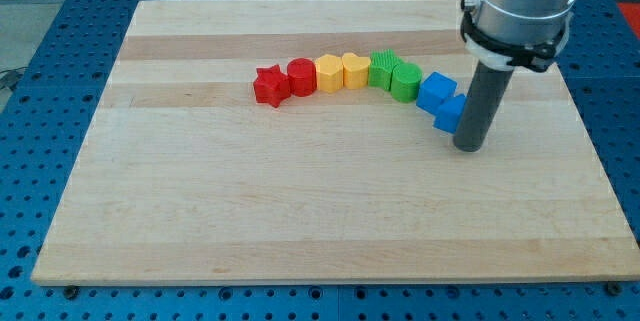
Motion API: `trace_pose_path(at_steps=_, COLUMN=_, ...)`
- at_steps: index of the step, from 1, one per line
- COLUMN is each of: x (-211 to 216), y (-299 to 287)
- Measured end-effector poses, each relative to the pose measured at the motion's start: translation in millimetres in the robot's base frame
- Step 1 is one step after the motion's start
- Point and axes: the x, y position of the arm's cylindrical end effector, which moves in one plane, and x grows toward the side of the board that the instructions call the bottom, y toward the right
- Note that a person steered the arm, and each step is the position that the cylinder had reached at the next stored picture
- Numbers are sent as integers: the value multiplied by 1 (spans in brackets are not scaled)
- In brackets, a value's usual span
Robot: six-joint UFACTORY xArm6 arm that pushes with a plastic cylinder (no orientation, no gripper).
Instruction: Move the blue triangle slightly upwards
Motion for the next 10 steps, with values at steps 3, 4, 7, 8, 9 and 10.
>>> trace_pose_path(at_steps=3, x=-7, y=2)
trace_pose_path(at_steps=4, x=-7, y=1)
trace_pose_path(at_steps=7, x=-25, y=73)
trace_pose_path(at_steps=8, x=-76, y=71)
trace_pose_path(at_steps=9, x=-123, y=36)
trace_pose_path(at_steps=10, x=-157, y=-14)
